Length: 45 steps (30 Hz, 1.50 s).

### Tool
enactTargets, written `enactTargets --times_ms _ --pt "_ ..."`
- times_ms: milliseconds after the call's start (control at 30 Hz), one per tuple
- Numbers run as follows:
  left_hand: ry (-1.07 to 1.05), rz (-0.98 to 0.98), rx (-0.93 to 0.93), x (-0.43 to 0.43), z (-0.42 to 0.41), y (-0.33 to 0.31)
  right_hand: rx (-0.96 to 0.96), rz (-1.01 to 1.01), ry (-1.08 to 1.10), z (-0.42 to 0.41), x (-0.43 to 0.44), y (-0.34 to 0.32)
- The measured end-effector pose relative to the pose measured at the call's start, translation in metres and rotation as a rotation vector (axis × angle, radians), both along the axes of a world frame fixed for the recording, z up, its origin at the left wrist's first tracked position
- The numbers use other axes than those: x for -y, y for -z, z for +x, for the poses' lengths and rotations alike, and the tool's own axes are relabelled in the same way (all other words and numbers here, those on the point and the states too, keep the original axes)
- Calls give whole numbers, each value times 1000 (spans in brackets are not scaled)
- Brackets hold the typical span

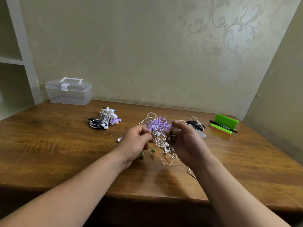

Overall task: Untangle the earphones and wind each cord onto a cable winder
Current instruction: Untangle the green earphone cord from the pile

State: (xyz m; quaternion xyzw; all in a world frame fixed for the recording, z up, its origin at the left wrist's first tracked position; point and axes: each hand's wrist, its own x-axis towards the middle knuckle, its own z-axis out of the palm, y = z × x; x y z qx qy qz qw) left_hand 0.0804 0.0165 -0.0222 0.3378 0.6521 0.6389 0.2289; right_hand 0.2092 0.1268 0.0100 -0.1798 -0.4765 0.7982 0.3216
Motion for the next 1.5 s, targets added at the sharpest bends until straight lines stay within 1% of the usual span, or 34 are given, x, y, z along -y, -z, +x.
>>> enactTargets --times_ms 67,167,267,433,500,600,667,733,867,967,1000,1133,1267,1300,1500 --pt "15 18 119 -1 0 -2 -9 -14 -21 3 2 -1" --pt "19 17 186 -1 -3 -1 -11 7 -35 7 0 -7" --pt "8 2 187 0 -6 3 -49 34 -32 11 -4 -14" --pt "-43 -25 148 -1 -10 9 -110 -97 -106 16 -9 -19" --pt "-34 -4 233 -1 -11 7 -121 -173 -177 19 -14 -19" --pt "64 85 462 1 -12 1 -187 -270 -332 26 -27 -15" --pt "120 140 551 3 -13 -1 -219 -280 -391 30 -33 -14" --pt "130 191 580 4 -17 0 -176 -239 -357 29 -34 -12" --pt "126 185 461 6 -23 4 -2 -37 -117 24 -34 -9" --pt "179 84 362 10 -24 4 31 62 14 23 -39 -5" --pt "190 55 340 11 -24 3 39 84 38 24 -40 -5" --pt "232 67 312 13 -30 4 87 145 82 23 -41 -5" --pt "334 40 364 17 -35 5 134 183 141 21 -44 -4" --pt "354 32 354 18 -35 5 138 190 160 21 -45 -3" --pt "430 -71 174 21 -42 9 156 192 183 21 -48 -1"
